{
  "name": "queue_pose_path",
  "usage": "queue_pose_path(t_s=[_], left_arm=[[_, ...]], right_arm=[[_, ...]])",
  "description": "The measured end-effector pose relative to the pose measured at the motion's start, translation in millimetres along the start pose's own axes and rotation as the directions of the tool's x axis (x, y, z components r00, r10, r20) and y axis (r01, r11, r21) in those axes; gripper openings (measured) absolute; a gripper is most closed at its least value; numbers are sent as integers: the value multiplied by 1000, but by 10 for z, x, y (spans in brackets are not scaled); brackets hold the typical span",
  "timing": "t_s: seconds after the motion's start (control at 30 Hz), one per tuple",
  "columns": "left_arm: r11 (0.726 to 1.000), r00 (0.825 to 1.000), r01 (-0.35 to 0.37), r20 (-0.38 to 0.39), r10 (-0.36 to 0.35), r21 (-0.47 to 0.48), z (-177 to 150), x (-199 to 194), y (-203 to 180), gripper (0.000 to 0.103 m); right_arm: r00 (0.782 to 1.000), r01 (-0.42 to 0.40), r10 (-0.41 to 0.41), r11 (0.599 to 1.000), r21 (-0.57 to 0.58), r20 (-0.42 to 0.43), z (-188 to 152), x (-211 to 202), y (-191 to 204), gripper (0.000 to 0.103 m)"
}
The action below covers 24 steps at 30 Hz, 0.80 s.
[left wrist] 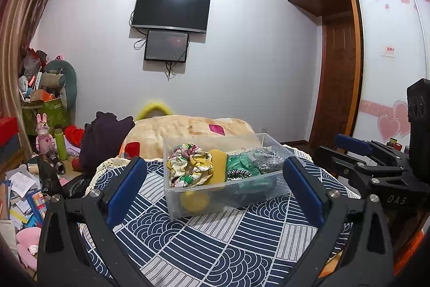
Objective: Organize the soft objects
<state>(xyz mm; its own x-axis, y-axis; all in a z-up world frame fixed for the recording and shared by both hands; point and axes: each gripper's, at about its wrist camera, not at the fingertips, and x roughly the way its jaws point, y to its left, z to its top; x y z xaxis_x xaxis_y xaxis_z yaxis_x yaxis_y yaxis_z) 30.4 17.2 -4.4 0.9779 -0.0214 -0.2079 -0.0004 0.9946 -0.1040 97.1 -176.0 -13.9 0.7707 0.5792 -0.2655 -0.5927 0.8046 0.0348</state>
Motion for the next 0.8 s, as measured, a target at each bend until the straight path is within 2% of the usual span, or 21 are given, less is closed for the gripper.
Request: queue_pose_path(t_s=[0.8], left_arm=[[1000, 1000, 7, 5, -7, -18, 22, -27, 29, 103]], right_arm=[[1000, -8, 8, 1000, 13, -3, 7, 11, 3, 83]])
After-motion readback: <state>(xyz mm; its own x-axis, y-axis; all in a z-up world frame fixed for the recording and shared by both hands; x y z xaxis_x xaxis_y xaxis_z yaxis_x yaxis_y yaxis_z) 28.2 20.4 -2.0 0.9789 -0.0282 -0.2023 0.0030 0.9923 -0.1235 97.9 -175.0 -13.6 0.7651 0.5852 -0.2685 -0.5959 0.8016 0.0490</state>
